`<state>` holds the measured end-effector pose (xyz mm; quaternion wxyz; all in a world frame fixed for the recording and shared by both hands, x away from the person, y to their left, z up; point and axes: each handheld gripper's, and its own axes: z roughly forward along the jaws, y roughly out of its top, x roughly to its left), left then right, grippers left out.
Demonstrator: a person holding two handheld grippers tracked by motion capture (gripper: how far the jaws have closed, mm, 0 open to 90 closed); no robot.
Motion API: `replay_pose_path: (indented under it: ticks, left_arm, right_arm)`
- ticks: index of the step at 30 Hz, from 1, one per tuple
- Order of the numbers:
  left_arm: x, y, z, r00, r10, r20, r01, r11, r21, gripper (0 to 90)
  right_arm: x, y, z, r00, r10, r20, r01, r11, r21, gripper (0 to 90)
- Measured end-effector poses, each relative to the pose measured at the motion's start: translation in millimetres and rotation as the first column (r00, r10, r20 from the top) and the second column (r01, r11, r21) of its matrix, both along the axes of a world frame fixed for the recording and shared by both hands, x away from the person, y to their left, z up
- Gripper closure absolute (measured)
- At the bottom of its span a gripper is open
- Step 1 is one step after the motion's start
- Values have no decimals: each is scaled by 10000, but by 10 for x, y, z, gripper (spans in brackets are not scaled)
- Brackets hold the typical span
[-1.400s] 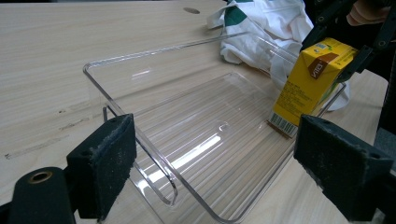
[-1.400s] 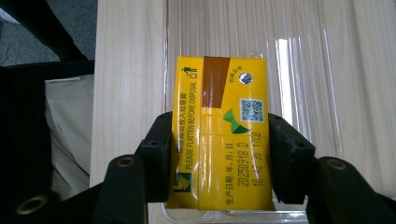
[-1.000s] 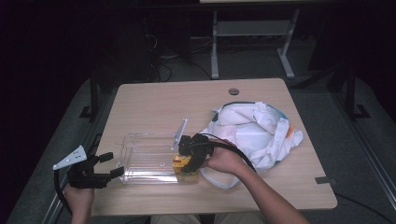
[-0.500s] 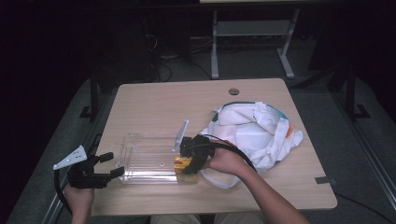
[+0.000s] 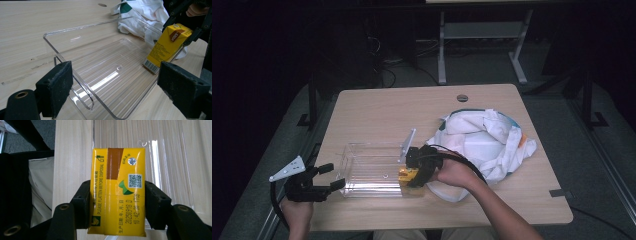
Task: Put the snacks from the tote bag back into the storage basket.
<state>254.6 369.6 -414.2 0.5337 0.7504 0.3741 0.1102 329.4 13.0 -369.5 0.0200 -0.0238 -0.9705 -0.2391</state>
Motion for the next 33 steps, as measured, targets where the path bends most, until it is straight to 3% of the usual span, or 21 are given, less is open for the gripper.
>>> replay_pose_path:
  ticks: [17,33]
  left_arm:
    - [-3,-6,3,10000,18,-2,-18,10000,-6,128]
    - [1,-4,1,10000,7,20,-7,10000,10,128]
  right_arm:
    - [-10,-11,-8,9994,-212,-283,214,9997,78,390]
    - [-15,-90,109,9989,-403,-242,411,9985,351,358]
